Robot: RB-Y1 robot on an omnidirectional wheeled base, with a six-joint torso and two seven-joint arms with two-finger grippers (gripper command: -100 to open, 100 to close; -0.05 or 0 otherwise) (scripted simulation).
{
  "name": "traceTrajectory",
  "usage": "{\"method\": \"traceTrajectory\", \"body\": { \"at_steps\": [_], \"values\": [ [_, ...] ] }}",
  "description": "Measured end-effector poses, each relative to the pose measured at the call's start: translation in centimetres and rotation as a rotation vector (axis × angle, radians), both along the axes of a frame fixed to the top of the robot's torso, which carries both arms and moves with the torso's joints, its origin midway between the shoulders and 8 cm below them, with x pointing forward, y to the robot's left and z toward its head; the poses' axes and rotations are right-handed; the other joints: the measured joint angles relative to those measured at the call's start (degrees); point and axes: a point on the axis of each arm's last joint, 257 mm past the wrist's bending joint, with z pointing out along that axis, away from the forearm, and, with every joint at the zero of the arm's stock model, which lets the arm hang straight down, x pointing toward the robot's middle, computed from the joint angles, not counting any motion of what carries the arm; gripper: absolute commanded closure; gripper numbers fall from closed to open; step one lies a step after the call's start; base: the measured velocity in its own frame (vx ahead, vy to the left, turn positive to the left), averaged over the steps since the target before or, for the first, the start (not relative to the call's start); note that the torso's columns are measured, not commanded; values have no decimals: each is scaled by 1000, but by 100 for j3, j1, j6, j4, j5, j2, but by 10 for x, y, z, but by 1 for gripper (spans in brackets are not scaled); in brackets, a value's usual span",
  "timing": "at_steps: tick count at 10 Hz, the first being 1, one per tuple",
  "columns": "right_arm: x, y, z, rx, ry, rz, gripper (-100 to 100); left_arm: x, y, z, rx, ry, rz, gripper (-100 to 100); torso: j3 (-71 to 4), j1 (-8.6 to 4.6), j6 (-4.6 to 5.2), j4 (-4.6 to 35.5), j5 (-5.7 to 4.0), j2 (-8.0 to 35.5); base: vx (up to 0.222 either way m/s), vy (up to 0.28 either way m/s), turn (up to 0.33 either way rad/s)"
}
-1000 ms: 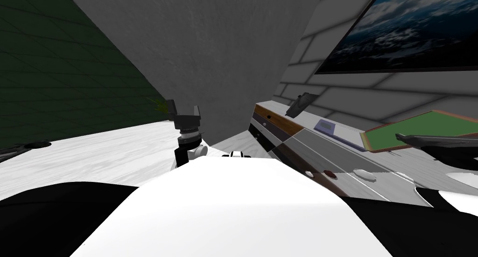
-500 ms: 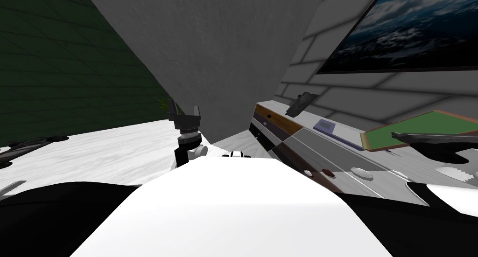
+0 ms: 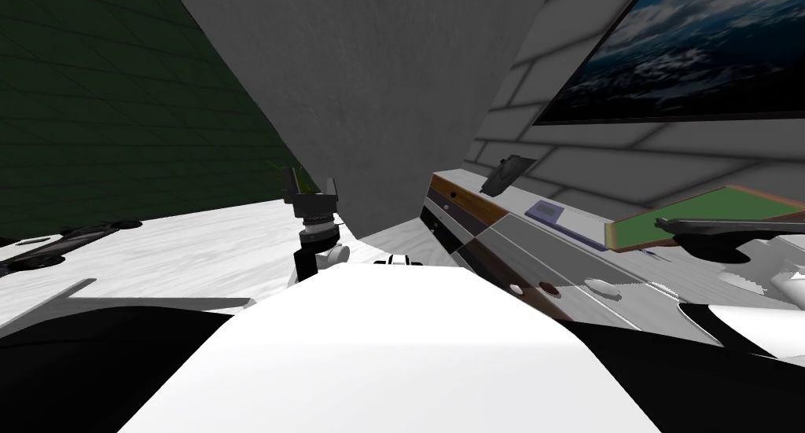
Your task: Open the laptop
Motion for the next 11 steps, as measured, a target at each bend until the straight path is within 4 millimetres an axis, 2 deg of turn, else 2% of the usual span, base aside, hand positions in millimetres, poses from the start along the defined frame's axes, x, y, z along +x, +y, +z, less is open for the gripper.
{"method": "traceTrajectory", "body": {
  "at_steps": [1, 2, 4, 7, 11],
  "values": [
    [1, 0, 0, -3, 2, -5, -100, 0, 0, 0, 0, 0, 0, 0, 1, -1, 3, 0, -1, -2, -29, -7, 7],
    [1, 0, 0, -4, 2, -6, 100, 0, 0, 0, 0, 0, 0, 0, -7, 1, 3, -3, 0, -14, 64, 14, -75],
    [-4, 1, -6, 16, -3, 10, 100, 0, 0, 0, 0, 0, 0, 0, -33, 17, 17, -30, 7, -44, 132, 39, -82],
    [-8, 0, -7, 13, 9, 23, 100, 0, 0, 0, 0, 0, 0, 0, 11, -32, 21, 0, -26, 9, 60, 15, -32],
    [-19, 0, -12, 22, 18, 49, 100, 0, 0, 0, 0, 0, 0, 0, 15, -12, 26, 7, -6, 20, 75, 22, -69]
  ]
}}
